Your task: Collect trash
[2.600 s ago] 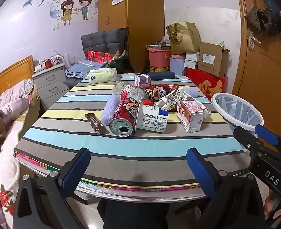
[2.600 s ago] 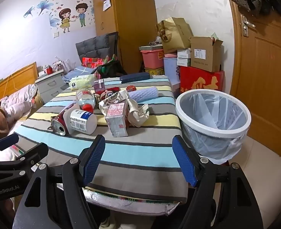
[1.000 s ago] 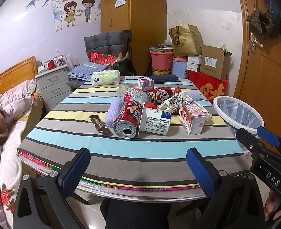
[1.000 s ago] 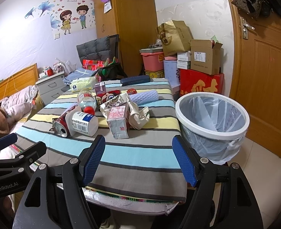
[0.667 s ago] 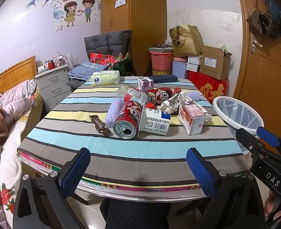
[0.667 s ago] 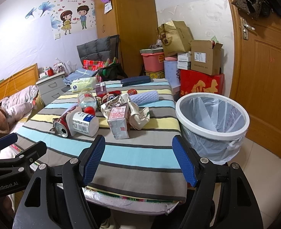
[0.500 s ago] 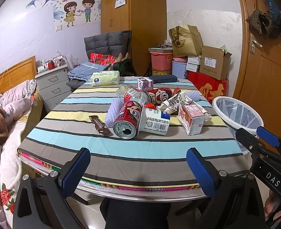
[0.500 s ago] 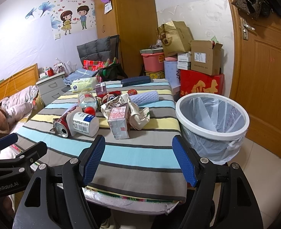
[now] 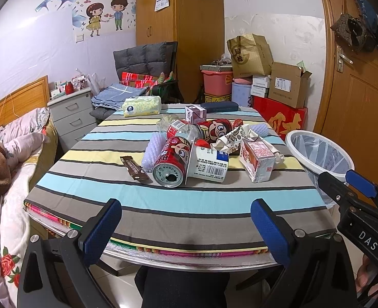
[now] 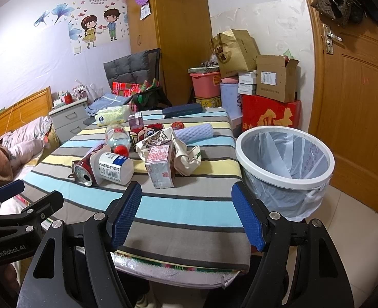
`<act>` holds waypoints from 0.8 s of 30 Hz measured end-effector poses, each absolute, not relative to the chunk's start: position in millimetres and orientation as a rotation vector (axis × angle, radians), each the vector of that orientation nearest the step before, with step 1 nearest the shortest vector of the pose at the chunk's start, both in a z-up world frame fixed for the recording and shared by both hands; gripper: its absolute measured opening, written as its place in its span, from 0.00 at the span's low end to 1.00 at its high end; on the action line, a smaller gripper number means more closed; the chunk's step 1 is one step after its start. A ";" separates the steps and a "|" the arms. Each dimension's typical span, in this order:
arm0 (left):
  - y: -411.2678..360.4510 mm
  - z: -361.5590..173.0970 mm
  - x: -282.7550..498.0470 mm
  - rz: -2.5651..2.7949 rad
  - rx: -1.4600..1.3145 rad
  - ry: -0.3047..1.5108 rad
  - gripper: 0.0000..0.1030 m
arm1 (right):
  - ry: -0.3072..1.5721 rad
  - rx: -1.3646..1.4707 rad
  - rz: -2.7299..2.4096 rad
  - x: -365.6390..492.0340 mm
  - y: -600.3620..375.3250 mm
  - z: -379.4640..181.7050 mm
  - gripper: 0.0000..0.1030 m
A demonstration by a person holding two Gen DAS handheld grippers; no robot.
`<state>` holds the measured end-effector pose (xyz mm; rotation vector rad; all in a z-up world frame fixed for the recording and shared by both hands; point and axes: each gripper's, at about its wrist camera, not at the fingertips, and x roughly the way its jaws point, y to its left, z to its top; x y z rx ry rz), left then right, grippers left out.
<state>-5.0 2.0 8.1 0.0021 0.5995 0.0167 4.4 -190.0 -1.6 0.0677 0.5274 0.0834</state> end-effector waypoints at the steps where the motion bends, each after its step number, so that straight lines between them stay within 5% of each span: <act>1: 2.5 7.7 -5.2 0.017 0.002 0.601 0.99 | 0.528 0.067 0.083 4.8 -189.7 -0.9 0.72; 24: 30.1 -0.7 21.8 -0.015 -0.041 0.653 0.99 | 0.545 0.092 0.131 33.7 -184.8 -14.1 0.72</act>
